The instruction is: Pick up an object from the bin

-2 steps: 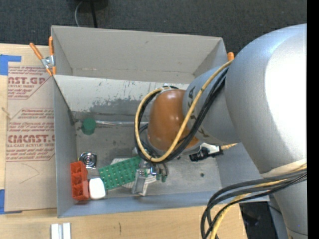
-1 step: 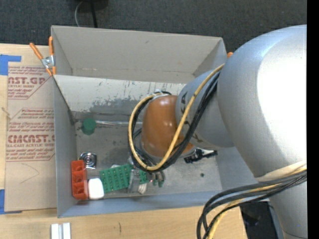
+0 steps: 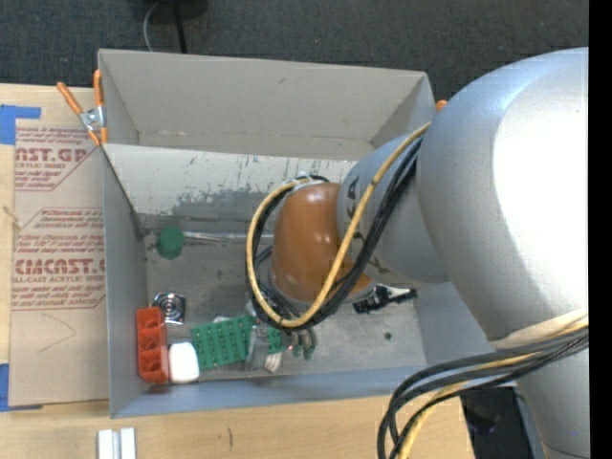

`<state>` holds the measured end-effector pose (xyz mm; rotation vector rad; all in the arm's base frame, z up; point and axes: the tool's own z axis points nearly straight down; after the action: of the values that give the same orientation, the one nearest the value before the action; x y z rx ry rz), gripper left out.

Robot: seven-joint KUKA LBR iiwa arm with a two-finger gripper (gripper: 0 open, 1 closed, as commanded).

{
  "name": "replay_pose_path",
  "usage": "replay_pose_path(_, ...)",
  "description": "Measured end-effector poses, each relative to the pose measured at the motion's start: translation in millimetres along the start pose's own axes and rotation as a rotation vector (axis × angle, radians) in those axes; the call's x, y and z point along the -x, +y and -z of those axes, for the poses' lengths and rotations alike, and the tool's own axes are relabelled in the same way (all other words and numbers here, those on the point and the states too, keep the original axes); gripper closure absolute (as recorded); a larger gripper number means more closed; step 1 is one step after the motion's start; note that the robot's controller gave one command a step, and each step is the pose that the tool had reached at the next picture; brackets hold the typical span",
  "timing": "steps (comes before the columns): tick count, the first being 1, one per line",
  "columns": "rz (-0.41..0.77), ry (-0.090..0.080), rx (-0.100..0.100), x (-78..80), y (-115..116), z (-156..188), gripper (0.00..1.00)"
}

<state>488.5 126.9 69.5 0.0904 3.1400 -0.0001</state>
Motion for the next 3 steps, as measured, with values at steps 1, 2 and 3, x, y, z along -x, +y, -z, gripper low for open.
replay_pose_path(1, 0.005, 0.009, -0.002, -2.9, -2, 42, 1.00)
replay_pose_path(2, 0.001, -0.010, 0.004, 7.1, 2, 60, 1.00)
replay_pose_path(3, 0.002, 0.017, -0.004, -2.1, -3, 81, 1.00)
